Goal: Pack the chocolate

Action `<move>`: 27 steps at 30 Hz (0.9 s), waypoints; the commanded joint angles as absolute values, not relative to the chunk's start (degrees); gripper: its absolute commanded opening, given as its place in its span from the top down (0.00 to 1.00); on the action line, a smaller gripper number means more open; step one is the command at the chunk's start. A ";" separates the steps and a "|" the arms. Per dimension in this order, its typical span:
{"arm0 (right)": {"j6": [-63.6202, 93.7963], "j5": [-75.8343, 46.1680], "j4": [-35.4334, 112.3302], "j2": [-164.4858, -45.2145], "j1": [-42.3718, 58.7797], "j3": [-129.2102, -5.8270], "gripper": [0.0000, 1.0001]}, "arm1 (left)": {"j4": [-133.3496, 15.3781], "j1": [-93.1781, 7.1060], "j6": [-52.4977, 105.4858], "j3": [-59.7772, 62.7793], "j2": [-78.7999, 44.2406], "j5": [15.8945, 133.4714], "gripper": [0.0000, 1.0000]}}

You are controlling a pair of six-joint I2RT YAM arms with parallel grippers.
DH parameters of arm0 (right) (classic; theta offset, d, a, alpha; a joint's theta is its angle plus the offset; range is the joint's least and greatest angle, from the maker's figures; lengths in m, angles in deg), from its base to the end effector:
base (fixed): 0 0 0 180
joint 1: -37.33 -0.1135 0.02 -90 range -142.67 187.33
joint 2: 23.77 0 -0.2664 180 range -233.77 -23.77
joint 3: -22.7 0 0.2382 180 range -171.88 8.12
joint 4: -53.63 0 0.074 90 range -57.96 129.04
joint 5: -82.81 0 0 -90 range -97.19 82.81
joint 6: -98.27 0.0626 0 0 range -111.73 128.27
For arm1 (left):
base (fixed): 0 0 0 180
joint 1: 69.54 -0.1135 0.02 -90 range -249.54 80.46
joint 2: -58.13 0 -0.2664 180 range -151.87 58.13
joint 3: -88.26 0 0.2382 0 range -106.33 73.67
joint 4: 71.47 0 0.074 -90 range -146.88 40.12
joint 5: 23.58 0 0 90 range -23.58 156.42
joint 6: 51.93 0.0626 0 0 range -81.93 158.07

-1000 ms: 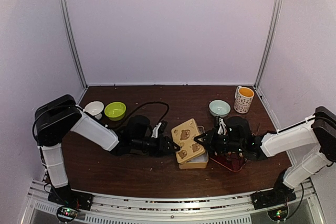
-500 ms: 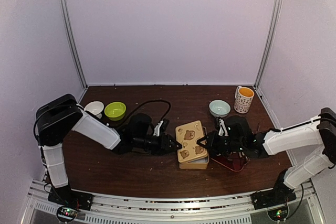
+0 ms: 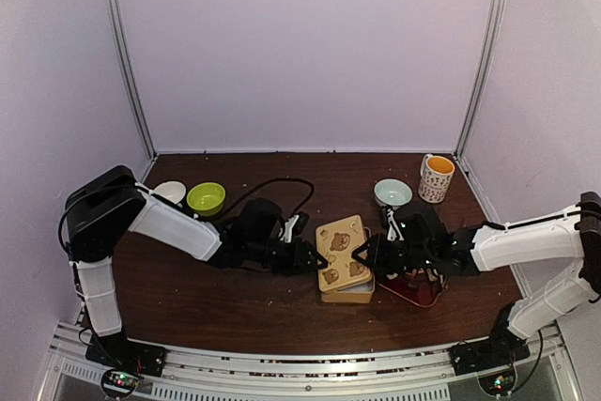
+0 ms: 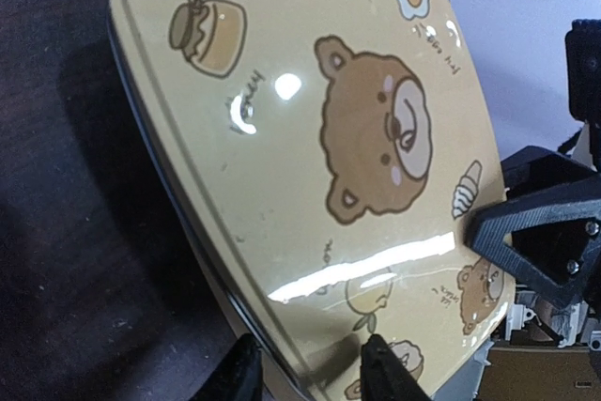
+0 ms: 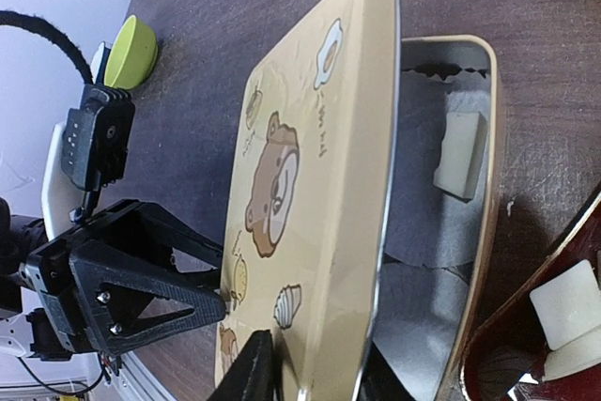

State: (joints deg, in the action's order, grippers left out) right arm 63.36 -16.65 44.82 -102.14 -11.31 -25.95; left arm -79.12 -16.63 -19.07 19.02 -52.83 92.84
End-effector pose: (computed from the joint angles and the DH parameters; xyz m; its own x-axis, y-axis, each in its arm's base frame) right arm 0.1769 0.2165 0.1718 -0.9124 0.1878 -0.3637 -0.1348 0.7012 0.7001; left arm 0.2195 -0.3365 0.1309 -0.9701 0.0358 -0.2401 0.2244 0.5089 -0.8311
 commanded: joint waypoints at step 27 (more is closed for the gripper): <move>57.30 -5.49 24.11 -97.86 -16.40 -28.51 0.57 | -74.39 -15.31 -14.54 15.15 -53.65 91.27 0.64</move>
State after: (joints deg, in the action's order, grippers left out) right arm 57.92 -7.99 29.44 -98.90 -16.03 -28.13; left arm -74.73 -15.78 -16.16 16.70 -52.90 91.68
